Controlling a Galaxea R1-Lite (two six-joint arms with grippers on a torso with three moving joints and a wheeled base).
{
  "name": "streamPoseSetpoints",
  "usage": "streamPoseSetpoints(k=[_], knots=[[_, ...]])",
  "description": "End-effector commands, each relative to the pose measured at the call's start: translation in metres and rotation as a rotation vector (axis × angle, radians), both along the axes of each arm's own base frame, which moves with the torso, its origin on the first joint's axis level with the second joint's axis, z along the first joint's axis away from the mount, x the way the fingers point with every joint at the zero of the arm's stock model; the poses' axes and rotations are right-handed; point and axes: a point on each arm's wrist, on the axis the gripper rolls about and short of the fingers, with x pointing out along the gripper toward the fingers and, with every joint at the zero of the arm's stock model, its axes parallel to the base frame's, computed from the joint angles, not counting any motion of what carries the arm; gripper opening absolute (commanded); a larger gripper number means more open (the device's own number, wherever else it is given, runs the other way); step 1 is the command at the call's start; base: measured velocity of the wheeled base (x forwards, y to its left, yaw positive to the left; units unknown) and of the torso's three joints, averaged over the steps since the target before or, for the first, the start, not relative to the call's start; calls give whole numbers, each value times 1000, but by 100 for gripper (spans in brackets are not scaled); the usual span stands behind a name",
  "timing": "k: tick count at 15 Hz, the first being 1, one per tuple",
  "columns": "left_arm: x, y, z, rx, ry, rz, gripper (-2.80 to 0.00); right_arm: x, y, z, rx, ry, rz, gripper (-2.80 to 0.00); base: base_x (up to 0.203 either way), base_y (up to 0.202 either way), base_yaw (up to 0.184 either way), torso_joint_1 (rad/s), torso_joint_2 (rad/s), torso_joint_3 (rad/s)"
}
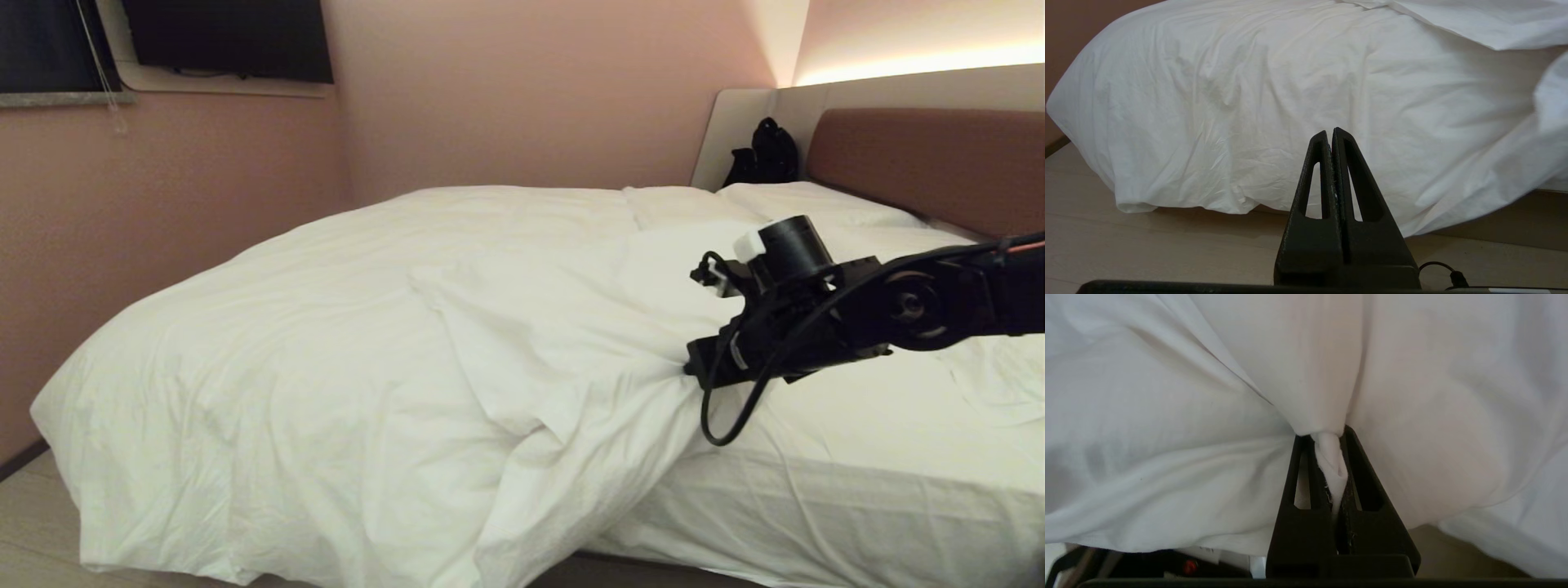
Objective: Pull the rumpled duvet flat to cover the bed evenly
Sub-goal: Flatten the corners of the folded blanket
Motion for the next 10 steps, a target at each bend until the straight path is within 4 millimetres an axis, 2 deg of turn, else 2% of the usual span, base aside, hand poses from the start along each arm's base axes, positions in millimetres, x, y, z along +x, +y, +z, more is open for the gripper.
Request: streamPoseSetpoints(k=[1,3,6,10], knots=[[0,0,0,0,0,0,-280,-19,-11,1,-6,8,-7,-280,0,0,0,0,0,0],[0,0,0,0,0,0,-280,-21,-13,-2,-8,10,-13,-280,0,0,0,0,0,0],[0,0,0,0,0,0,-280,-20,-17,-30,-20,42,-26,-280,0,0,0,0,0,0],[0,0,0,0,0,0,-280,-29,-27,-46,-31,77,-45,-280,0,0,0,0,0,0]])
